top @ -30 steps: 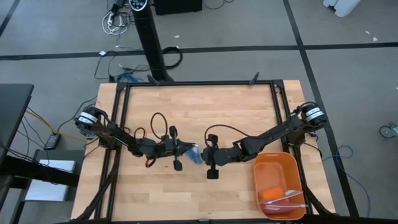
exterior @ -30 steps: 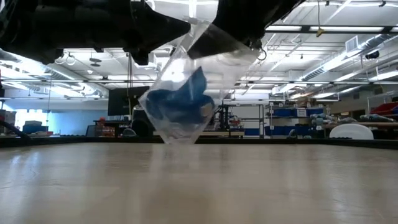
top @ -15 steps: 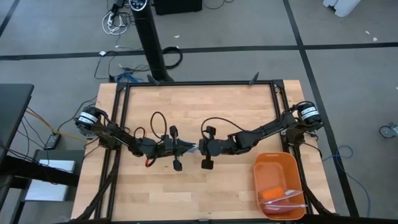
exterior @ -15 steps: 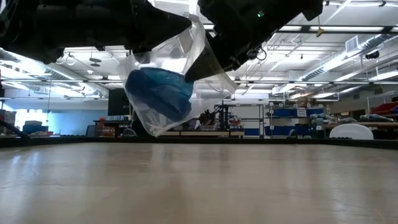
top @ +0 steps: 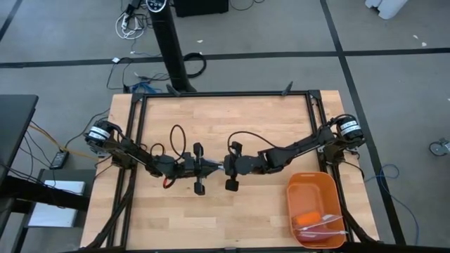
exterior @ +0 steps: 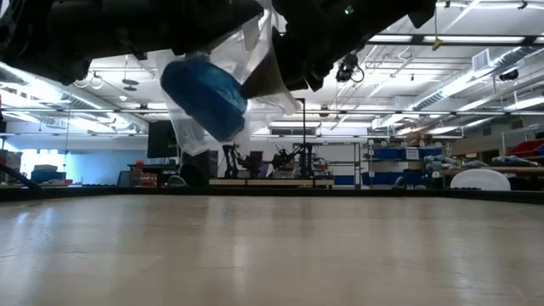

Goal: Roll bandage
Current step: Put the blue bandage into the transparent zip lock bag

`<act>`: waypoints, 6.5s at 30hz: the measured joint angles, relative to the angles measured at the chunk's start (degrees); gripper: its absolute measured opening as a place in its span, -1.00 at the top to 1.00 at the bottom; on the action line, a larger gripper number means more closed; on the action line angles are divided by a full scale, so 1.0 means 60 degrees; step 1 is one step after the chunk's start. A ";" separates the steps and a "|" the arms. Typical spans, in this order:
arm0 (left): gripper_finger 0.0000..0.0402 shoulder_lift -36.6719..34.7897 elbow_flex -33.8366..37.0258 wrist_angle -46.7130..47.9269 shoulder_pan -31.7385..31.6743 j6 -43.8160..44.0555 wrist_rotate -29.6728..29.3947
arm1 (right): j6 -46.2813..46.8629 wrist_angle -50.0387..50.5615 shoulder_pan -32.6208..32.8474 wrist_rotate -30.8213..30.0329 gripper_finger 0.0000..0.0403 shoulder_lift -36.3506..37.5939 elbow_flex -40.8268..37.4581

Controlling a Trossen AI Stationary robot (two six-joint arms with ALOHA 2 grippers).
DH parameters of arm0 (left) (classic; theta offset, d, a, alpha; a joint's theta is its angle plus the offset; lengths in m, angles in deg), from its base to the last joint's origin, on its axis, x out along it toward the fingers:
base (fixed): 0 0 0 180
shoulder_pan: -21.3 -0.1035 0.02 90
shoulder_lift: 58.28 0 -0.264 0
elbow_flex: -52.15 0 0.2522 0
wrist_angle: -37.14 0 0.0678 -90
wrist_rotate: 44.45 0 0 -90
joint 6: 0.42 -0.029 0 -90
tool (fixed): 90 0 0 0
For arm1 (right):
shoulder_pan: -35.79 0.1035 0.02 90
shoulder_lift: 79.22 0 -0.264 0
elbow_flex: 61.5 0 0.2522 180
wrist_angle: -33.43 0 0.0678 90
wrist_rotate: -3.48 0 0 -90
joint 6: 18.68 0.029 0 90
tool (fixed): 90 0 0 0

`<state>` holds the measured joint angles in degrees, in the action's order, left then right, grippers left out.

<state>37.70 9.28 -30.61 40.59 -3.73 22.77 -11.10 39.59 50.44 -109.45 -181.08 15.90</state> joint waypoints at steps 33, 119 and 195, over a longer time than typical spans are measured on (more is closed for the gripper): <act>1.00 -0.0007 0.0507 0.0117 -0.0836 0.1048 -0.0006 | 0.1300 0.3356 0.0836 -0.0452 0.38 0.2657 0.0000; 0.68 -0.3096 -0.2973 1.4542 -0.3717 0.0076 0.1162 | 0.1583 0.5379 0.1224 -0.1039 0.63 0.3563 0.0003; -0.13 -0.4240 0.1149 0.8581 0.0508 0.0792 -0.2044 | -0.1315 0.3742 0.0740 -0.1127 1.00 0.0501 0.1505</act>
<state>12.26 16.18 20.88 43.64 1.03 10.50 -18.99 62.04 54.88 -116.21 -178.08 24.93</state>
